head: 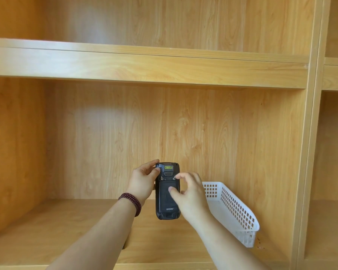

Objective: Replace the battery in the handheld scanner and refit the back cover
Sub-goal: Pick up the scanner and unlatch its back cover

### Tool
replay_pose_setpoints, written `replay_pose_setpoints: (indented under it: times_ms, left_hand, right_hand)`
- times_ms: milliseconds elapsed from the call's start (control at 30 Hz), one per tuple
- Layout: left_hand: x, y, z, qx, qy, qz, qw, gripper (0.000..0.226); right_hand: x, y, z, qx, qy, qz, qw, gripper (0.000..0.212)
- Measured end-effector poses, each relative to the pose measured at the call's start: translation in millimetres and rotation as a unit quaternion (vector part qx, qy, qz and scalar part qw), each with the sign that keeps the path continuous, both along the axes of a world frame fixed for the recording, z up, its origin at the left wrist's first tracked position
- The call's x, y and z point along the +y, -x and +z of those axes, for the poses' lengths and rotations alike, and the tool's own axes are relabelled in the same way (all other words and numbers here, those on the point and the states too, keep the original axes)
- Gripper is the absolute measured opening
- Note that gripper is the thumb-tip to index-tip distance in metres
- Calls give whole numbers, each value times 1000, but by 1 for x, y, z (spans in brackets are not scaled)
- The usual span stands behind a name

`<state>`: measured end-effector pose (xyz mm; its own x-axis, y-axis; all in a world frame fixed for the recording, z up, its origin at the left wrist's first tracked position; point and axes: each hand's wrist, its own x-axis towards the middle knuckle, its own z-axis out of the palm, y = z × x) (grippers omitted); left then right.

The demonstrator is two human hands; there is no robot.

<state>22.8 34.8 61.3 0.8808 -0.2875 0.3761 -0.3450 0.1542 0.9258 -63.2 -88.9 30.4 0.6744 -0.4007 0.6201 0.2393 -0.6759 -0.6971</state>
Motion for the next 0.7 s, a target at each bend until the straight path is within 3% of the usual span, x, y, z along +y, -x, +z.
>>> replay_pose_setpoints:
  times_ms: [100,167,300,433,600,700]
  left_hand:
    - [-1,-1,-1,3,1,-1,1000,28]
    - [-3,-2,-1,0,-1,1,1000,27]
    - [-5,-2,-3,-2,-11,10,1000,27]
    - [-5,-3,-1,6,-1,15,1000,28]
    - [-5,-5,2,-6,-6,14,1000,27]
    - [-5,-4,-1,0,-2,10,1000,27]
  right_hand:
    - [9,1,-3,27,152,-47,987,41]
    - [15,0,-5,42,189,-81,978,49]
    - [24,-6,-9,55,192,-120,972,57]
    - [31,-7,-18,31,190,-151,970,50]
    - [32,-11,-19,3,199,-185,962,67]
    - [32,-12,-13,2,220,-200,955,67]
